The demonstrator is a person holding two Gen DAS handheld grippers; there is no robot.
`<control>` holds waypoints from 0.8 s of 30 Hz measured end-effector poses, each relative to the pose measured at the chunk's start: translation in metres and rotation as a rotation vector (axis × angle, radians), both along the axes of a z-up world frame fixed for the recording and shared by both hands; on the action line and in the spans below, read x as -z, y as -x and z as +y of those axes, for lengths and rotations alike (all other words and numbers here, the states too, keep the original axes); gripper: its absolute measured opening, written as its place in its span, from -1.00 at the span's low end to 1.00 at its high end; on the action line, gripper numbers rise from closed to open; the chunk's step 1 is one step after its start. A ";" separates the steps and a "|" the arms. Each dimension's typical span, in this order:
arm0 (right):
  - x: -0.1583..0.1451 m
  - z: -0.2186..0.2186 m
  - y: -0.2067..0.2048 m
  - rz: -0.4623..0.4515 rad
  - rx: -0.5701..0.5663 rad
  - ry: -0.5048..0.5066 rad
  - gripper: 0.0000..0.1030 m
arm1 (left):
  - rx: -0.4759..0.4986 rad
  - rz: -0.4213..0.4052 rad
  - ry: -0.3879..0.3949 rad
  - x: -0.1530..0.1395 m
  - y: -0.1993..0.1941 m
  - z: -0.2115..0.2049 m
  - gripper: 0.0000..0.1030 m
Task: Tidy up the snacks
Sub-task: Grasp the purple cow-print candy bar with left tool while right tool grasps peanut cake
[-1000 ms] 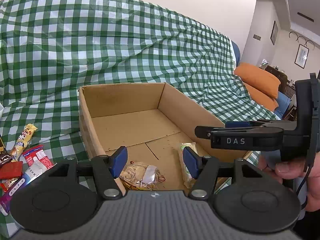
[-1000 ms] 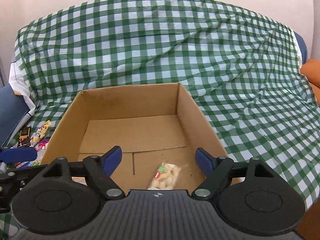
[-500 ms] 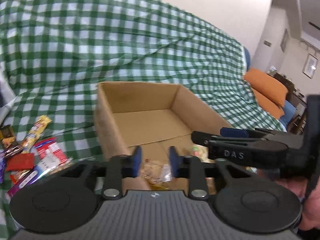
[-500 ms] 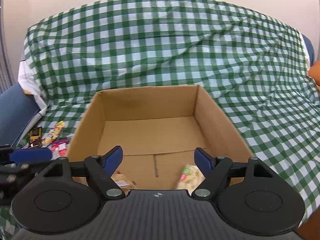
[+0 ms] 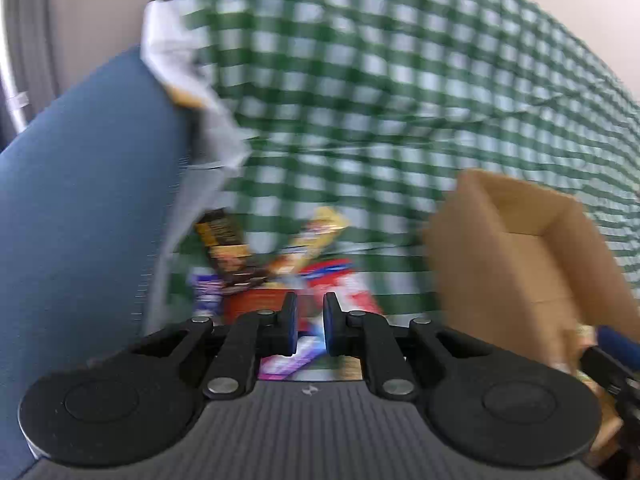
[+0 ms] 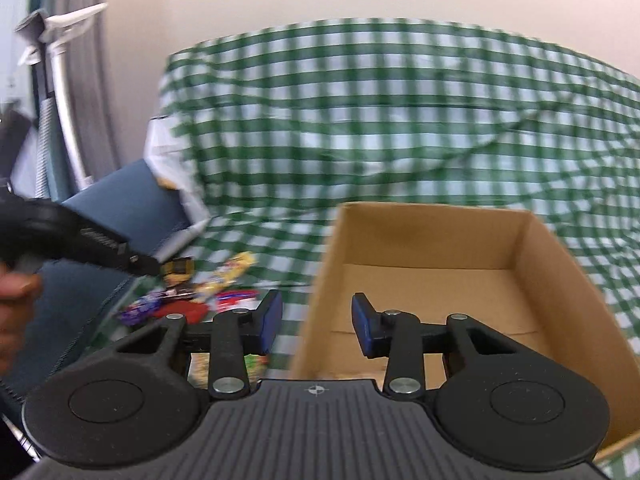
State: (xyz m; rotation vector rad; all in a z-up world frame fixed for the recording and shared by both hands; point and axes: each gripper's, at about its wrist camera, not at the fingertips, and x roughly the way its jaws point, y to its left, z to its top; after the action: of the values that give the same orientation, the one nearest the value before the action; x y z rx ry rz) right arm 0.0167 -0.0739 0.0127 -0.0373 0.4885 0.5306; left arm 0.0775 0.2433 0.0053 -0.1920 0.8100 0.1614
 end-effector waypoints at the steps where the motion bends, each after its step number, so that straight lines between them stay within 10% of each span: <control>1: 0.001 0.007 0.001 -0.001 -0.022 0.004 -0.21 | -0.019 0.008 -0.011 0.010 0.003 0.008 -0.72; 3: 0.003 0.022 0.006 -0.004 -0.071 0.011 -0.20 | -0.069 0.126 -0.059 0.027 0.003 0.019 -0.72; 9: 0.014 0.064 0.016 -0.022 -0.192 0.067 0.40 | -0.124 0.117 -0.106 0.024 0.004 0.031 -0.60; 18: 0.042 0.110 0.008 0.027 -0.250 0.159 0.62 | -0.145 0.172 -0.125 0.034 -0.007 0.029 -0.37; 24: 0.063 0.139 -0.003 0.035 -0.238 0.256 0.78 | -0.230 0.146 0.047 0.040 -0.013 0.052 -0.36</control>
State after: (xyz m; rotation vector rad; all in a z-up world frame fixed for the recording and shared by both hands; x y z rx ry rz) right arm 0.0199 0.0655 -0.0502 -0.3352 0.5877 0.6996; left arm 0.0901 0.2954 -0.0344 -0.3213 0.9366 0.3767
